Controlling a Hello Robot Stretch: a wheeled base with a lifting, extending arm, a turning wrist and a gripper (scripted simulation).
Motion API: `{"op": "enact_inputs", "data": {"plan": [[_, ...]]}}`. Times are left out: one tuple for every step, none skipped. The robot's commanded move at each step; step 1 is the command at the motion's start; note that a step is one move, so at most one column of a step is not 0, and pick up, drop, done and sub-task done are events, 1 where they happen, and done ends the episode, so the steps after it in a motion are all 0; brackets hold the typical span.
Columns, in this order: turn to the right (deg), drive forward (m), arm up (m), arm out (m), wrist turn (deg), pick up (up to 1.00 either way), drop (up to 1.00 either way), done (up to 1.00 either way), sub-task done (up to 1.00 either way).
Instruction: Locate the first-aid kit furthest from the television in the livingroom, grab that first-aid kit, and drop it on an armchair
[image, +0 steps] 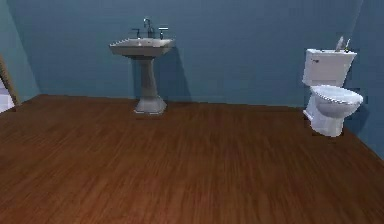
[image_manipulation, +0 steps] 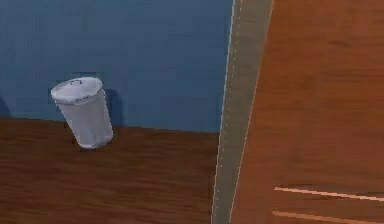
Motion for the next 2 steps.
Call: {"op": "enact_inputs", "data": {"plan": [[-39.0,0.0,0.0,0.0,0.0,0.0,0.0,0.0,0.0],[0.0,0.4,0.0,0.0,0.0,0.0,0.0,0.0,0.0]]}}
